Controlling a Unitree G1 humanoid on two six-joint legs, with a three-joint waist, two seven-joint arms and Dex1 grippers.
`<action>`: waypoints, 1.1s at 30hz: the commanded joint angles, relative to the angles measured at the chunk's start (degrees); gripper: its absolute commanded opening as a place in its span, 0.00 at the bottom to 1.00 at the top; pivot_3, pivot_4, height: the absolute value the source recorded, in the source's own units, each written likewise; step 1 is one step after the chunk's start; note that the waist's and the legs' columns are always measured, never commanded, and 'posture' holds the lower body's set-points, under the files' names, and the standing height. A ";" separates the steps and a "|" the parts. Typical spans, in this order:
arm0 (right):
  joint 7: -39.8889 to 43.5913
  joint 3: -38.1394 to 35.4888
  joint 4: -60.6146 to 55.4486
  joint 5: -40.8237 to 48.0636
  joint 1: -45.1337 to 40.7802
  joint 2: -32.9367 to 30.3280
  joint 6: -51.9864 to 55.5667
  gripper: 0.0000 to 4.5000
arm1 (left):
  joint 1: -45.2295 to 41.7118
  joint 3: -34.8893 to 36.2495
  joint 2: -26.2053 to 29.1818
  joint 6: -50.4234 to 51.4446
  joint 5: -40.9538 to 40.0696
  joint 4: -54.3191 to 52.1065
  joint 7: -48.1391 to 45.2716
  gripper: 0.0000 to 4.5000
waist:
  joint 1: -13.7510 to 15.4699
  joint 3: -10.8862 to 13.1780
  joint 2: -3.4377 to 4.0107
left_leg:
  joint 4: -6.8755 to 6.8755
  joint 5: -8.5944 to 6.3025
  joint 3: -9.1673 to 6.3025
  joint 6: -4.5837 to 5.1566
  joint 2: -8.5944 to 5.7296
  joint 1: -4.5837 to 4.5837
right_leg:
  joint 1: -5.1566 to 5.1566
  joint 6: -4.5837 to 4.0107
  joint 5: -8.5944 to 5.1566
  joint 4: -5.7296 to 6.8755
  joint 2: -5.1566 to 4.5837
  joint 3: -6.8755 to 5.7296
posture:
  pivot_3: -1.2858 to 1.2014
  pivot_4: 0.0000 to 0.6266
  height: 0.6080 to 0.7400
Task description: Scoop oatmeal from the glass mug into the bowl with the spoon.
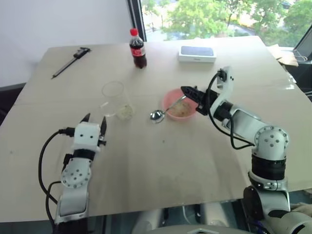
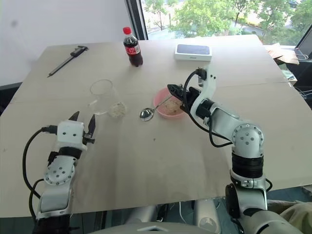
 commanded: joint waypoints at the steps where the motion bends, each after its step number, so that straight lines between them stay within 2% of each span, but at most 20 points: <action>1: -0.63 -0.43 -2.54 0.57 -1.23 0.16 -1.17 0.00 | -3.24 0.32 1.60 -2.53 -0.98 3.31 -0.31 0.51 | -0.03 0.00 0.00 | 0.00 0.00 0.03 0.00 0.00 -0.01 | -0.03 0.00 0.00 0.03 0.00 0.04 | 0.52 0.24 1.00; 11: -0.89 -0.10 -2.99 0.23 -0.95 0.02 -1.32 0.00 | -10.10 -0.56 4.61 -6.16 -2.61 12.62 -2.93 0.51 | -0.12 0.00 0.00 | 0.00 0.00 0.12 0.00 0.00 -0.06 | -0.15 0.00 0.00 0.06 0.00 0.13 | 0.52 0.24 1.00; 12: -0.84 0.03 -3.04 0.08 -0.79 0.11 -1.38 0.00 | -10.42 -0.83 4.57 -6.75 -2.63 12.96 -2.99 0.40 | -0.12 0.00 0.00 | 0.00 0.00 0.12 0.00 0.00 -0.06 | -0.15 0.00 0.00 0.06 0.00 0.13 | 0.52 0.24 1.00; 14: -0.77 0.23 -3.17 -0.10 -0.53 0.28 -1.43 0.00 | -10.71 -1.40 4.44 -7.74 -2.41 13.25 -3.05 0.24 | -0.11 0.00 0.00 | 0.01 0.00 0.12 0.00 0.00 -0.08 | -0.17 0.00 0.00 0.06 0.00 0.13 | 0.52 0.24 1.00; 16: -0.67 0.37 -3.22 -0.28 -0.43 0.43 -1.47 0.00 | -10.67 -1.82 4.27 -8.22 -2.25 13.41 -2.89 0.02 | -0.10 -0.02 0.00 | 0.01 0.00 0.12 0.00 0.00 -0.08 | -0.17 0.00 0.00 0.07 0.00 0.14 | 0.52 0.24 1.00; 27: 0.21 0.18 -2.74 -0.61 -1.19 -0.25 -1.72 0.00 | -13.03 -2.68 3.70 -13.41 -3.06 16.10 -0.91 0.01 | -0.15 -0.06 0.05 | 0.01 0.01 0.21 0.00 0.00 -0.01 | -0.18 0.00 0.01 0.13 0.02 0.24 | 0.52 0.24 1.00; 33: 2.54 -1.75 -0.67 -1.41 -9.63 -2.82 -3.38 0.00 | -16.23 -6.66 3.64 -14.64 -2.24 18.81 -3.80 0.01 | -0.13 -0.06 0.06 | 0.07 0.01 0.21 0.01 -0.01 -0.07 | -0.20 0.03 0.05 0.13 0.01 0.24 | 0.52 0.24 1.00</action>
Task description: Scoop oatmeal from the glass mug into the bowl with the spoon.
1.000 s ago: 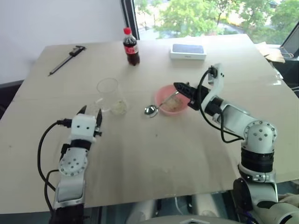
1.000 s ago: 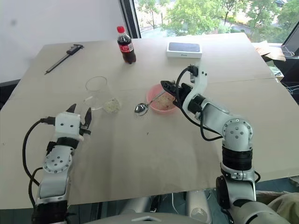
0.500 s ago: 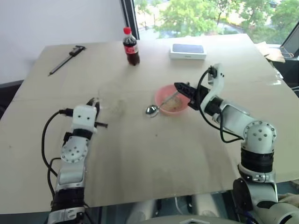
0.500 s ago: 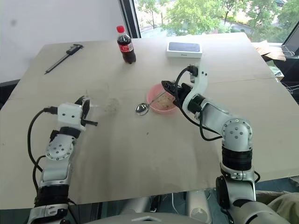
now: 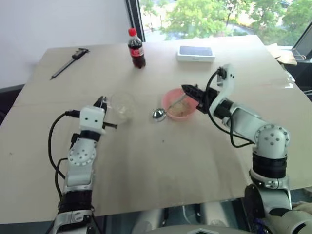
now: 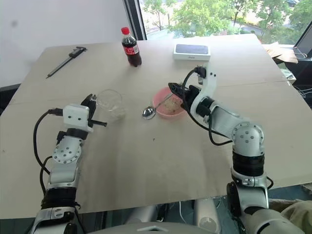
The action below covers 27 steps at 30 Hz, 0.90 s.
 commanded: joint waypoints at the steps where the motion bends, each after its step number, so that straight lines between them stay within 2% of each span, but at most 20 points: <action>1: 2.44 -1.79 -1.08 0.40 -6.55 -0.52 -2.89 0.00 | -1.73 -2.93 -0.19 -0.24 -0.01 1.13 -2.43 0.01 | 0.01 0.00 0.00 | 0.00 0.00 0.00 0.00 0.00 0.00 | 0.00 0.00 0.00 0.00 0.00 0.00 | 0.52 0.24 1.00; 7: 7.90 1.22 -0.11 -3.67 -14.17 -2.10 -3.45 0.00 | -6.31 -6.05 -0.78 1.61 -1.59 3.81 -6.68 0.01 | 0.06 -0.01 0.00 | 0.00 0.00 -0.03 0.00 -0.01 -0.04 | -0.01 0.00 0.00 -0.03 -0.03 -0.04 | 0.52 0.24 1.00; 11: 15.53 7.40 -0.76 -11.35 -13.91 -5.82 -4.98 0.00 | -10.07 -7.20 -0.85 1.62 -1.93 6.95 -8.47 0.01 | 0.18 -0.01 -0.02 | 0.04 0.00 -0.06 0.01 -0.04 -0.10 | -0.01 0.00 0.00 -0.05 -0.06 -0.10 | 0.52 0.24 1.00; 15: 20.31 11.31 -0.32 -17.50 -12.88 -6.51 -7.67 0.00 | -12.83 -7.92 -0.74 0.17 -1.77 10.26 -9.92 0.01 | 0.05 -0.01 -0.02 | 0.05 0.00 -0.06 0.01 -0.04 -0.12 | -0.03 0.00 0.00 -0.05 -0.07 -0.11 | 0.52 0.24 1.00; 23: 31.97 27.31 4.55 -42.39 -12.68 -9.16 -24.54 0.00 | -15.98 -8.92 -1.49 -1.97 -3.10 14.44 -12.57 0.01 | 0.05 -0.02 -0.03 | 0.12 0.00 -0.09 0.01 -0.06 -0.14 | -0.03 0.01 0.01 -0.04 -0.07 -0.15 | 0.52 0.24 1.00; 27: 35.71 32.00 10.84 -50.70 -12.74 -7.93 -30.70 0.00 | -18.11 -9.61 -1.57 -3.95 -2.45 17.34 -13.61 0.01 | 0.12 -0.04 -0.06 | 0.16 0.01 -0.13 -0.01 -0.06 -0.17 | -0.03 0.01 0.01 -0.04 -0.07 -0.20 | 0.52 0.24 1.00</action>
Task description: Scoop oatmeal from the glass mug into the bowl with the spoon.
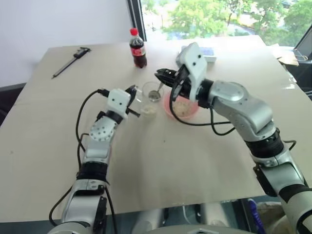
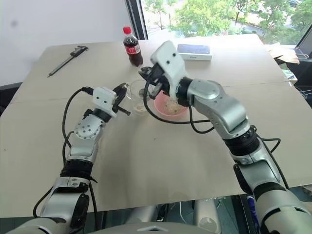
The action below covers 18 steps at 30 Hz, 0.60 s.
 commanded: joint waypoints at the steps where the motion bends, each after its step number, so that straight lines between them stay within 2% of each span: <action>1: 3.96 2.78 4.01 -7.62 -0.81 0.35 -5.85 0.00 | -1.70 -1.73 -0.24 -2.27 0.54 2.52 -1.55 0.01 | 0.00 0.00 0.00 | 0.03 0.00 -0.01 0.00 -0.01 0.00 | 0.00 0.00 0.00 0.01 0.00 0.00 | 0.52 0.24 1.00; 8: 6.57 -0.71 5.39 -4.62 1.00 4.46 4.21 0.00 | -3.43 -2.67 -0.18 -4.95 1.04 5.62 -1.90 0.01 | -0.03 0.00 0.00 | 0.09 0.00 -0.09 0.00 -0.02 -0.08 | -0.01 0.01 0.01 -0.01 0.00 -0.05 | 0.52 0.24 1.00; 13: 2.03 -9.88 4.27 2.10 0.55 10.55 16.48 0.00 | -3.57 -3.12 -0.49 -6.21 1.52 6.95 -1.44 0.01 | 0.00 -0.01 0.00 | 0.10 0.01 -0.11 -0.01 -0.02 -0.08 | 0.00 0.00 0.01 0.03 0.00 -0.06 | 0.52 0.24 1.00; 18: 0.10 -14.78 4.50 3.08 -1.23 12.40 20.84 0.00 | -2.76 -3.44 -1.04 -6.95 1.89 7.37 -1.01 0.01 | -0.03 -0.01 0.01 | 0.11 0.01 -0.12 -0.01 -0.04 -0.10 | -0.01 0.00 0.01 0.01 -0.01 -0.06 | 0.52 0.24 1.00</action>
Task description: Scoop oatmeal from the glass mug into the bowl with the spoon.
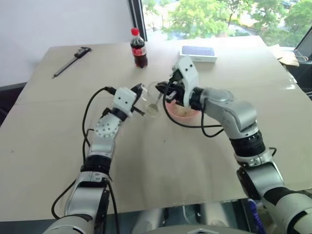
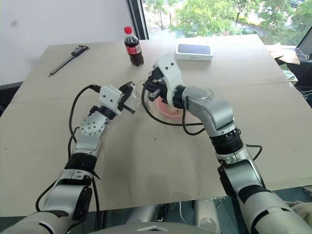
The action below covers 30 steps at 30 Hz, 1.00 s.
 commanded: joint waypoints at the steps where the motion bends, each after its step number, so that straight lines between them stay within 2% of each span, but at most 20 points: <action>1: -1.95 -4.47 -1.70 3.25 -2.09 2.22 3.99 0.00 | 0.82 -1.45 -0.60 -0.58 1.19 0.74 -0.04 0.01 | -0.04 0.00 0.00 | 0.00 0.00 0.00 0.00 0.00 0.00 | 0.00 0.00 0.00 0.00 0.00 -0.01 | 0.52 0.24 1.00; 6: -9.87 -15.59 -2.51 9.65 -3.67 7.71 13.79 0.00 | 1.40 -1.28 -0.77 -0.28 1.02 0.40 -0.01 0.01 | -0.09 -0.01 0.01 | 0.00 0.00 0.00 0.00 0.00 0.00 | -0.01 0.00 0.00 0.03 0.00 0.01 | 0.52 0.24 1.00; 10: -14.51 -22.43 -3.21 13.18 -5.37 9.44 19.69 0.00 | 1.65 -1.16 -0.75 -0.21 0.94 0.59 0.02 0.01 | -0.12 -0.02 0.03 | 0.00 0.00 -0.01 0.00 0.00 0.01 | -0.01 0.00 0.00 0.06 0.00 0.01 | 0.52 0.24 1.00; 15: -16.07 -24.63 -4.32 13.93 -6.24 7.64 21.19 0.00 | 1.71 -1.22 -1.15 0.06 0.76 0.82 -0.03 0.01 | -0.15 -0.04 0.06 | 0.00 0.00 0.00 0.00 0.00 0.01 | -0.01 0.00 0.00 0.05 -0.01 0.02 | 0.52 0.24 1.00; 21: -20.24 -29.65 -3.92 17.10 -7.82 9.07 22.73 0.00 | 1.48 -0.78 -2.48 0.20 -1.18 1.17 -0.97 0.01 | -0.09 -0.05 0.07 | 0.01 0.00 0.00 0.00 0.00 0.00 | -0.01 0.00 0.00 0.07 -0.03 0.01 | 0.52 0.24 1.00; 30: -19.27 -27.46 -5.55 17.01 -7.98 5.26 20.61 0.00 | 1.16 -0.42 -3.29 0.67 -1.92 1.79 -0.89 0.01 | -0.14 -0.05 0.07 | 0.01 0.00 0.00 0.00 -0.01 -0.03 | -0.03 0.00 0.00 0.06 -0.03 0.01 | 0.52 0.24 1.00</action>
